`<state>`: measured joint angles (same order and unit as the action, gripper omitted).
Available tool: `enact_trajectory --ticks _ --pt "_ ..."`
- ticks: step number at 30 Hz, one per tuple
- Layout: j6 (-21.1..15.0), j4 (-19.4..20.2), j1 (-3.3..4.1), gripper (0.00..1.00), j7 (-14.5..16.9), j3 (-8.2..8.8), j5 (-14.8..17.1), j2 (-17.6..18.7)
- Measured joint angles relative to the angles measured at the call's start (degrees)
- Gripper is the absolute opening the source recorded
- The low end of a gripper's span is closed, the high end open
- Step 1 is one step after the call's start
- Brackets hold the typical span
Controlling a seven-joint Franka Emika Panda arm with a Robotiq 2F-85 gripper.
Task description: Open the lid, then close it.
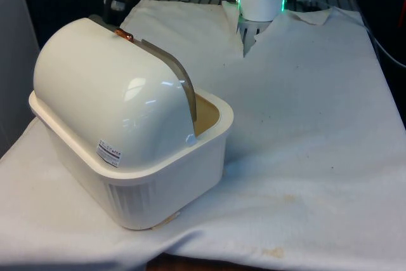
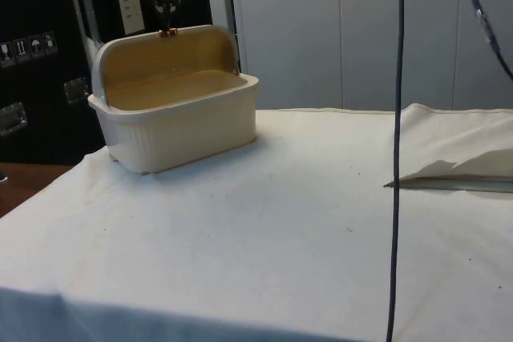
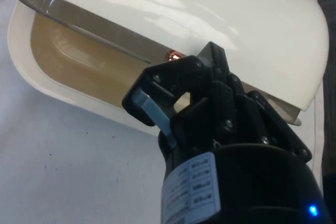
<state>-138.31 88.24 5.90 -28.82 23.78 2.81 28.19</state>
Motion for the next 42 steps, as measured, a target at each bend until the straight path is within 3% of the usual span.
enact_trajectory --ticks 19,34,42 --pt "3.0 -1.7 0.17 0.0 1.8 0.0 0.0 1.4" --pt "5.7 -1.8 1.09 0.0 2.2 -0.06 -0.2 1.4" --pt "8.9 -1.7 1.6 0.0 2.5 -0.4 -0.2 1.1"
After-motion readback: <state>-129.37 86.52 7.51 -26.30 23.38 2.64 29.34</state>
